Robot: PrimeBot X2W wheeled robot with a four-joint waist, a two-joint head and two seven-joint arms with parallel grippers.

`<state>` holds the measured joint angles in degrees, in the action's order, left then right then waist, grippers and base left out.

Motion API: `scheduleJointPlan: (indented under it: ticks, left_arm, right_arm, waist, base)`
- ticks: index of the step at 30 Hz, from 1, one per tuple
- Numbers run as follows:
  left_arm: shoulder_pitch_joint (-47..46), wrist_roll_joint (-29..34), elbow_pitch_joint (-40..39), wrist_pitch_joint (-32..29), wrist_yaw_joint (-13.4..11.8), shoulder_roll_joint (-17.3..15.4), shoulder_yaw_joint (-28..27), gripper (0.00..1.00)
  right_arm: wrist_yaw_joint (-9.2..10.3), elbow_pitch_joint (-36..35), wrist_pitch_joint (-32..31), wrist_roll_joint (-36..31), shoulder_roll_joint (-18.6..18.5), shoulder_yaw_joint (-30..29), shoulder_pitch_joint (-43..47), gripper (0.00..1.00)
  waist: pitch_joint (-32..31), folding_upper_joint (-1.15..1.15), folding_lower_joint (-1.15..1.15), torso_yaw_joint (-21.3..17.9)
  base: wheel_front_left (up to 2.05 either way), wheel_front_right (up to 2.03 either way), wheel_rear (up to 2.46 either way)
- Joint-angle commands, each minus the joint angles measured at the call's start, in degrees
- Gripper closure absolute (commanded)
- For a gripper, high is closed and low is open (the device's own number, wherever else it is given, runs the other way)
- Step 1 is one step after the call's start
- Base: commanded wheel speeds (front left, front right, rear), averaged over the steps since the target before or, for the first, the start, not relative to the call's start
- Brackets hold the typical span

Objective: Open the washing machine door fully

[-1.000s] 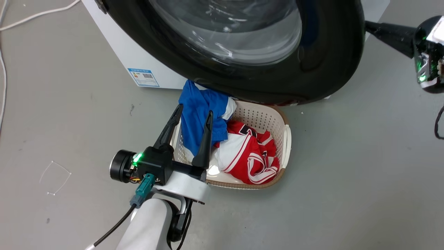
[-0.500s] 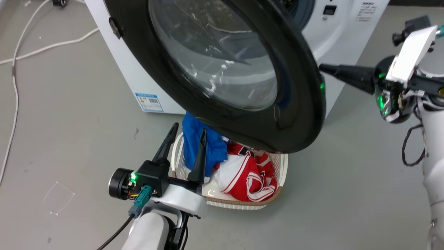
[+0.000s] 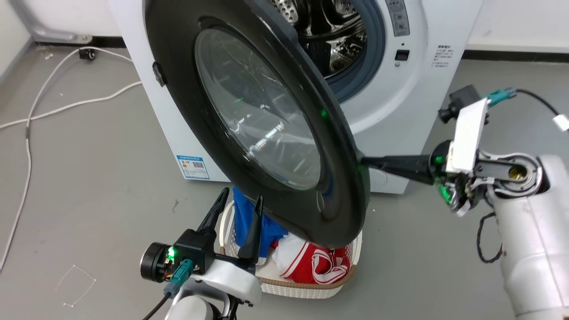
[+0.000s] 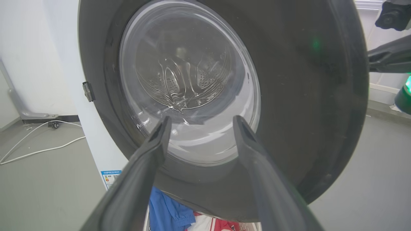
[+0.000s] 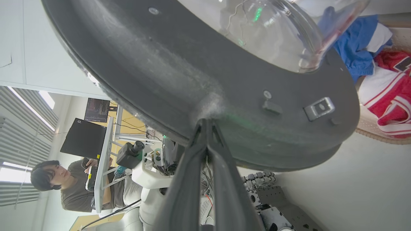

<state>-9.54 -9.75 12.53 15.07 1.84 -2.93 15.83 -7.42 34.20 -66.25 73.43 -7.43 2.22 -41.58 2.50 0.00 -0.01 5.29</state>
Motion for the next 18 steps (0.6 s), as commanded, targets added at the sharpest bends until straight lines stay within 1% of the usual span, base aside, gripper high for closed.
scheduleJointPlan:
  ticks: [1, 6, 12, 16, 18]
  left_arm:
    - [0.6, 0.2, 0.1, 0.1, 0.1, 0.1, -0.3, 0.0]
    - [2.0, 0.7, 0.3, 0.1, 0.8, 0.1, -0.7, 0.0]
    - [2.3, 1.1, 0.5, 0.1, 1.3, 0.1, -0.6, 0.0]
    - [2.1, 1.1, 0.6, 0.1, 1.3, 0.1, -0.6, 0.0]
    - [2.2, 1.3, 0.5, 0.1, 1.2, 0.1, -0.8, 0.0]
  right_arm:
    - [-0.13, -0.4, -0.5, 0.4, 1.2, 0.8, 1.7, 1.0]
    - [-0.05, -3.8, -1.7, 0.7, 3.3, 3.2, 5.4, 1.0]
    - [-0.03, -7.5, -1.1, 0.9, 4.1, 6.4, 8.9, 1.0]
    - [-0.02, -10.8, 1.2, 1.2, 4.3, 7.3, 11.5, 1.0]
    - [-0.03, -13.6, 5.0, 1.1, 4.3, 6.3, 12.8, 1.0]
  waist:
    - [-0.6, 0.0, 0.01, 0.4]
    - [-1.7, 0.0, 0.01, 1.2]
    - [-1.7, 0.0, 0.01, 2.3]
    - [-1.5, 0.0, 0.01, 2.7]
    - [-1.5, 0.0, 0.01, 2.6]
  base:
    - [0.0, 0.0, 0.0]
    - [0.0, 0.0, 0.0]
    - [0.0, 0.0, 0.0]
    - [0.0, 0.0, 0.0]
    - [0.0, 0.0, 0.0]
